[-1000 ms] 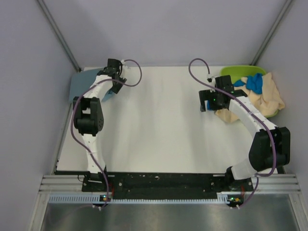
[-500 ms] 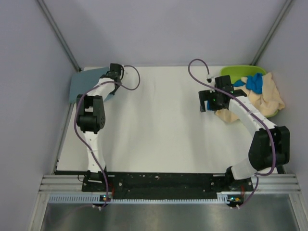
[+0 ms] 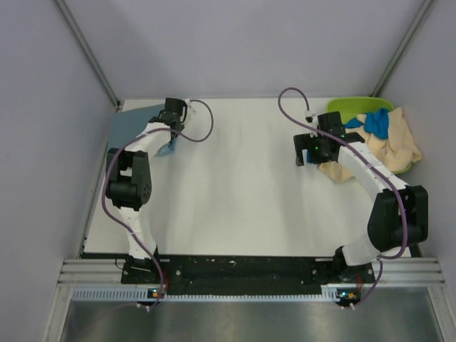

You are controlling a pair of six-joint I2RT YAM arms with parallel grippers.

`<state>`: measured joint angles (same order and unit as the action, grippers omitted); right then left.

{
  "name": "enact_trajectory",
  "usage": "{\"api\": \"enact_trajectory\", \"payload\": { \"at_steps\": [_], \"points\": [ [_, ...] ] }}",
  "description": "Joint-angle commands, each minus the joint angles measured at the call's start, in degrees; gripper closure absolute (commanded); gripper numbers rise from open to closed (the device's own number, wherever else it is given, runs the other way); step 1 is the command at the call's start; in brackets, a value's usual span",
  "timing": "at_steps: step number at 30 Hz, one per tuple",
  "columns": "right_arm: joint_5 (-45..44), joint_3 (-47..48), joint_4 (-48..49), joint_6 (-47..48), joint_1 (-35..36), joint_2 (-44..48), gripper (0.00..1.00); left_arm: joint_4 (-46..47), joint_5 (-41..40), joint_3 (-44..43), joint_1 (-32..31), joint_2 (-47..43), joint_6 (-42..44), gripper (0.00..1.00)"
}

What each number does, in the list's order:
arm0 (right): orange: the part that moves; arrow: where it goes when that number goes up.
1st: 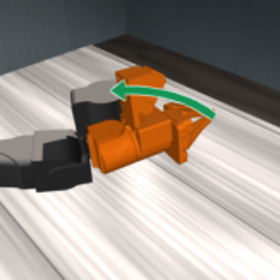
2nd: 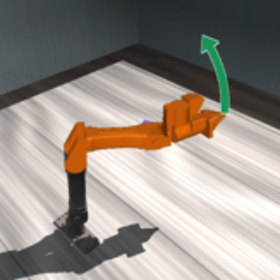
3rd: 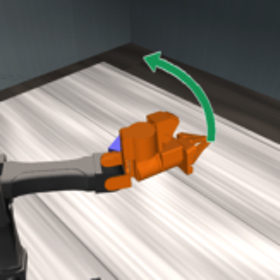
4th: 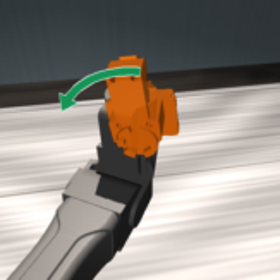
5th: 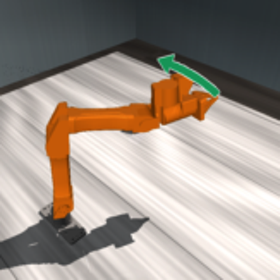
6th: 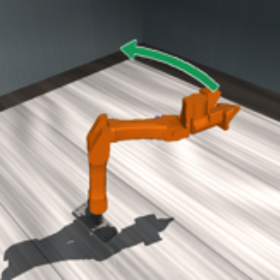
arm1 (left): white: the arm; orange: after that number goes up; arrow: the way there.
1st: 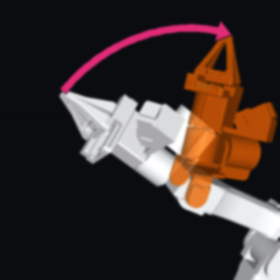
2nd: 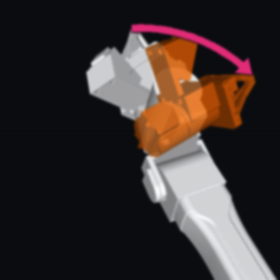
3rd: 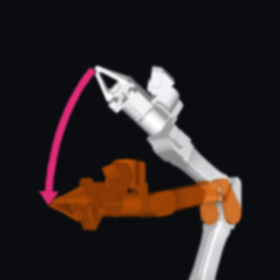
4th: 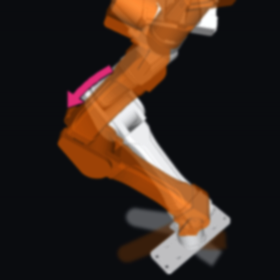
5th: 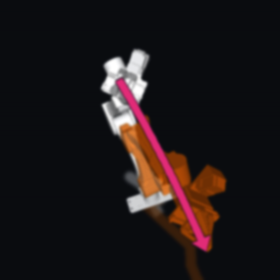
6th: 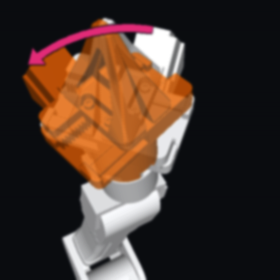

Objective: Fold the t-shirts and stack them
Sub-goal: Put the neatly folded tshirt into the corner of the board with the left arm

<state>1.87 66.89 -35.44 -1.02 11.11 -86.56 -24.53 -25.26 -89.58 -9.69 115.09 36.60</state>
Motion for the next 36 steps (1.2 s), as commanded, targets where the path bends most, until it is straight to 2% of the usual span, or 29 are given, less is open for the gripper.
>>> {"api": "enact_trajectory", "payload": {
  "at_steps": [1,4,7,11,13,16,19,22,24,27,28,36],
  "points": [
    [1.0,1.9,0.7,0.7,-0.5,-0.4,0.01,1.4,5.8,5.6,-2.0,-3.0,3.6,0.99],
    [1.1,1.8,0.7,0.7,-0.6,-0.5,0.01,-3.1,10.8,6.6,-2.3,-0.6,4.3,0.8],
    [1.1,1.6,0.7,0.7,-0.6,-0.5,0.01,-9.6,14.9,3.9,-2.3,2.2,3.2,0.72],
    [1.1,1.6,0.7,0.7,-0.6,-0.6,0.01,-17.1,25.0,2.1,-2.3,1.0,3.5,0.57],
    [1.1,1.5,0.7,0.7,-0.6,-0.6,0.01,-20.2,31.6,1.6,-2.3,-0.7,4.4,0.52],
    [0.9,1.5,0.7,0.7,-0.6,-0.6,0.01,-25.1,37.0,0.6,-2.5,-2.6,6.0,0.52],
    [0.9,1.7,0.7,0.7,-0.5,-0.4,0.01,-29.9,40.5,-0.2,-3.2,-4.0,7.3,0.55],
    [0.9,1.7,0.8,0.8,-0.5,-0.3,0.01,-30.7,39.7,0.9,-4.5,-5.9,6.6,0.62],
    [1.0,1.8,0.9,0.7,-0.5,0.1,0.01,-28.0,35.4,2.6,-4.8,-6.7,4.5,0.71],
    [1.3,2.0,0.8,0.7,-0.5,0.4,0.01,-24.1,23.3,4.7,-4.5,-4.4,1.4,0.9],
    [1.3,2.1,0.8,0.7,-0.6,0.4,0.01,-23.9,20.6,4.4,-4.3,-3.0,0.5,0.94],
    [0.6,1.7,0.9,0.7,-0.5,1.7,0.01,-16.3,7.3,2.7,0.5,6.1,-1.0,1.0]
  ]
}}
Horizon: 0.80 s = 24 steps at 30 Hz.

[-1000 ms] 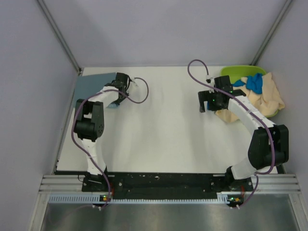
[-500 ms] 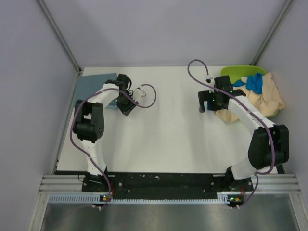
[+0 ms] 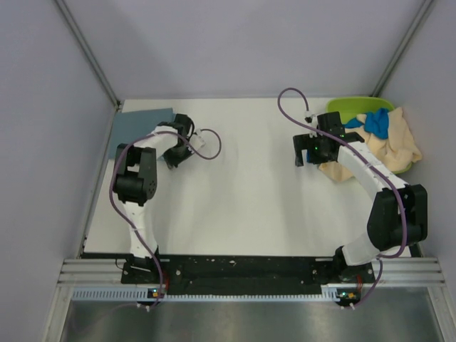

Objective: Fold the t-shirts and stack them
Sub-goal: Put the neatly folded tshirt into the corner of the board with the left arm

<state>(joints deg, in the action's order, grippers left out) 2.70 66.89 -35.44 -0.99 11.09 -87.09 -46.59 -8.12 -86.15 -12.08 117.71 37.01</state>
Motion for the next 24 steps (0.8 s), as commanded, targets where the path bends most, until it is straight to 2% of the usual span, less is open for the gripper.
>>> {"api": "enact_trajectory", "payload": {
  "at_steps": [1,9,12,15,20,22,24],
  "points": [
    [-0.2,1.7,0.9,0.6,-0.5,2.3,0.01,7.5,-11.5,-0.9,3.4,4.2,-0.8,1.0],
    [-0.4,1.9,0.8,0.6,-0.5,2.4,0.01,21.1,-20.2,-2.3,5.8,8.0,5.8,1.0],
    [-0.4,1.8,0.8,0.6,-0.5,2.8,0.01,19.0,-16.9,-2.6,5.3,6.8,6.1,1.0],
    [-0.7,1.4,0.9,0.6,-0.5,3.5,0.01,18.5,-12.1,3.2,2.9,2.2,5.7,0.92],
    [-0.2,1.7,1.1,0.6,-0.5,3.7,0.01,16.9,-5.4,12.0,-4.6,-8.3,3.2,0.7],
    [-0.1,1.4,1.6,0.4,-0.5,4.3,0.01,14.6,2.4,14.3,-6.7,-13.6,0.3,0.52],
    [0.4,0.4,2.5,0.3,-0.5,5.3,0.01,13.5,10.7,16.8,-8.1,-18.9,-1.5,0.29]
  ]
}}
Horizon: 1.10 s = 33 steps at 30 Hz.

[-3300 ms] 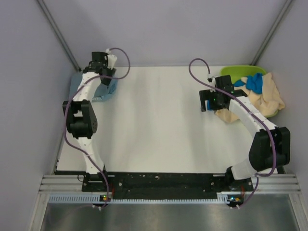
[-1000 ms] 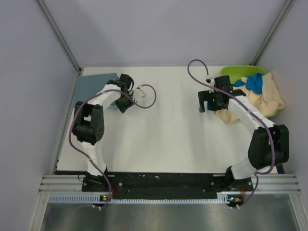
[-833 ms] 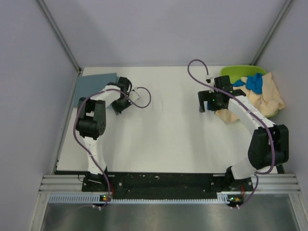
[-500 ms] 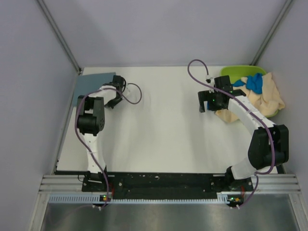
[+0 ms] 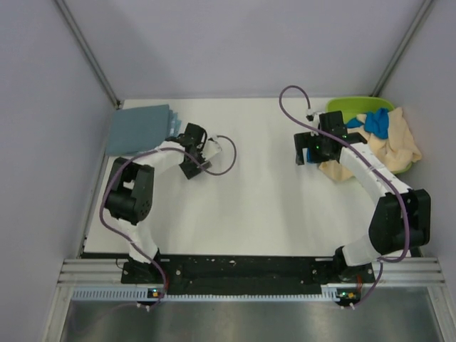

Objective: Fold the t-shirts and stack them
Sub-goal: Put the neatly folded tshirt into the corner of the board with the left arm

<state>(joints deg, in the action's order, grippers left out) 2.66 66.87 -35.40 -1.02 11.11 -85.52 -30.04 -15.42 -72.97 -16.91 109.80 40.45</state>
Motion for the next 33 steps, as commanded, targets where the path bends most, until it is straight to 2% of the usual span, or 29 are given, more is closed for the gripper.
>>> {"api": "enact_trajectory", "payload": {
  "at_steps": [1,2,6,11,15,17,20,22,24,28,33],
  "points": [
    [0.7,-0.2,3.0,0.1,-0.6,4.3,0.01,-2.7,21.6,5.0,-3.7,-14.8,-6.2,0.09],
    [1.2,-0.8,3.7,0.0,-0.5,4.8,0.01,-1.9,24.3,6.7,-3.7,-17.1,-7.7,0.01],
    [3.9,-4.1,6.7,-1.5,-0.6,7.0,0.01,4.4,28.9,17.5,-3.6,-27.7,-13.3,0.01],
    [6.4,-9.9,12.8,-3.0,-0.5,10.7,0.01,15.2,25.4,31.9,-1.8,-39.9,-18.4,0.01],
    [6.3,-16.6,20.4,-4.9,-0.6,14.8,0.01,26.9,24.6,42.8,5.1,-48.6,-27.1,0.01],
    [5.4,-20.7,25.7,-5.4,-0.6,16.9,0.01,34.6,21.2,47.8,7.9,-52.0,-31.3,0.01],
    [3.0,-28.3,37.3,-6.2,-0.6,20.2,0.01,46.9,8.8,53.4,8.6,-54.3,-34.6,0.01],
    [0.3,-34.7,45.4,-6.3,-0.6,22.2,0.01,48.2,5.1,53.5,8.6,-55.0,-37.7,0.01],
    [-2.2,-40.4,52.8,-6.1,-0.5,24.1,0.01,50.5,5.2,55.0,8.6,-55.1,-38.1,0.01],
    [-7.2,-43.7,57.4,-4.4,-0.6,27.3,0.01,58.4,7.4,59.7,9.2,-54.0,-36.8,0.01],
    [-9.4,-54.0,71.1,-2.2,-0.5,30.1,0.01,59.4,10.8,60.4,11.4,-54.7,-37.9,0.01]
  ]
}}
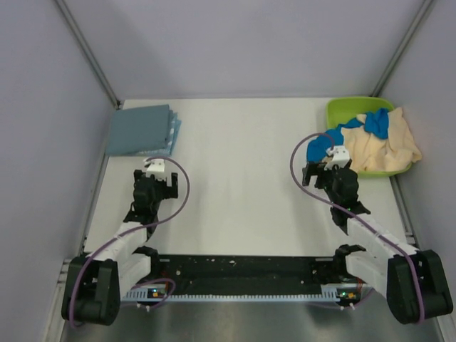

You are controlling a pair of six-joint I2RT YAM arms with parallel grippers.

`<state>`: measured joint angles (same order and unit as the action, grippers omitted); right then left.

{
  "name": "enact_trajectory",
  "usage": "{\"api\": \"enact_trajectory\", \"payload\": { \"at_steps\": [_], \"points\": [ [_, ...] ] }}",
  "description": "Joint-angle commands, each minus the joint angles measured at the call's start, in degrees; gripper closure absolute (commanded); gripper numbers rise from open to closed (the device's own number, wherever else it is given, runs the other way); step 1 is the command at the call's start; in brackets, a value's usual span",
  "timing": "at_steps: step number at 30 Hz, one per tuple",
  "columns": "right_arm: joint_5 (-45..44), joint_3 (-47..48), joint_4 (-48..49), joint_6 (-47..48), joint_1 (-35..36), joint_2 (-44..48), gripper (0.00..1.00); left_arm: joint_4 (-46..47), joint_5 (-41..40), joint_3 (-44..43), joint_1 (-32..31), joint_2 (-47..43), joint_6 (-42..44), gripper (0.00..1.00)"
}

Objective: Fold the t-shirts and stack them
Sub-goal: Put the neatly folded tshirt into the corner of the board with the left arm

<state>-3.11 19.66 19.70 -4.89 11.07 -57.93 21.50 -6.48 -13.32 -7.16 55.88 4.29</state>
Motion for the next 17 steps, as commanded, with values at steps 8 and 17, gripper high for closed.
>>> {"api": "enact_trajectory", "payload": {
  "at_steps": [8,17],
  "points": [
    [-2.0,-10.8,22.5,2.3,-0.4,0.5,0.01,7.5,4.0,0.6,3.3,-0.8,-1.7,0.01],
    [-2.1,-10.8,22.8,2.2,-0.4,0.5,0.01,7.3,5.0,0.3,4.7,-0.4,-2.4,0.01]
  ]
}}
